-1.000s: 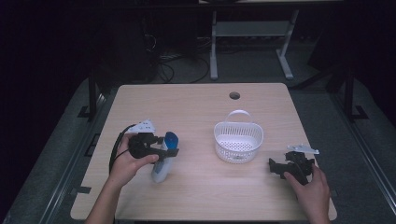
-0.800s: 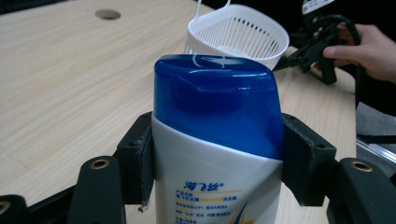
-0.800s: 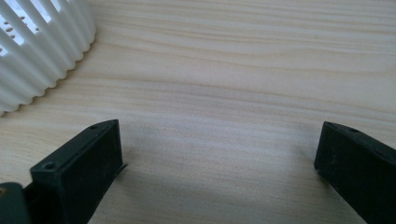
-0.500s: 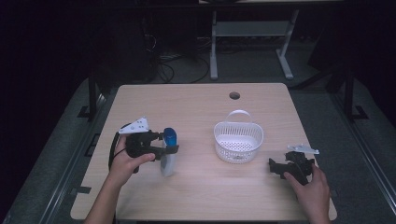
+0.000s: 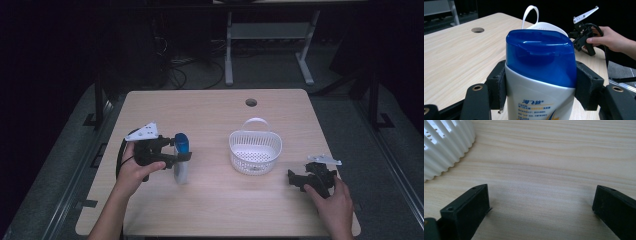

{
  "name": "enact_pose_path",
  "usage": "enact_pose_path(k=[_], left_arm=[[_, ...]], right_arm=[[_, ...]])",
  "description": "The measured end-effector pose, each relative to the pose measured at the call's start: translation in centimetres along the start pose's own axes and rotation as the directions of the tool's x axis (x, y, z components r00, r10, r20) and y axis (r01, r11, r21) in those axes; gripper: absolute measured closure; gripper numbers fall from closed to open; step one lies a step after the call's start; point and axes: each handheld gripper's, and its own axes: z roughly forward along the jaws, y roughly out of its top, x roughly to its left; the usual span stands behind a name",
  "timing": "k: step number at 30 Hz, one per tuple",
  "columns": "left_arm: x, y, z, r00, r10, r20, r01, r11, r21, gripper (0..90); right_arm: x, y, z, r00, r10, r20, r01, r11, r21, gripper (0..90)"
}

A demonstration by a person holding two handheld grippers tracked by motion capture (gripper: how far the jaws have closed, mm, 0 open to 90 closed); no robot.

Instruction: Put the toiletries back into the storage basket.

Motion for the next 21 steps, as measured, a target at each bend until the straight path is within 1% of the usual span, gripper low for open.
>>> enact_pose_path(k=[2,5,7,9,21], left_arm=[[0.0,0.4,0.1,1.0000,-0.001,0.005,0.001,1.0000,-0.009,36.6],[0.0,0.8,0.2,0.9999,0.009,0.010,-0.009,0.9998,-0.017,36.6],[0.0,1.1,0.3,0.9998,0.012,0.013,-0.012,0.9998,-0.016,36.6],[0.1,1.6,0.6,0.9995,0.026,0.016,-0.025,0.9995,-0.017,36.6],[0.2,3.6,2.3,0.9976,0.054,0.042,-0.054,0.9984,-0.018,36.7]], right_arm=[[0.0,0.0,0.0,1.0000,0.000,0.000,0.000,1.000,0.000,0.4],[0.0,0.0,0.0,1.0000,-0.001,-0.001,0.001,1.000,0.000,0.4],[0.0,0.0,0.0,1.0000,-0.001,-0.001,0.001,1.000,0.000,0.4],[0.0,0.0,0.0,1.0000,0.000,0.000,0.000,1.000,0.000,0.4],[0.0,0.0,0.0,1.0000,-0.002,-0.001,0.002,1.000,-0.002,0.4]])
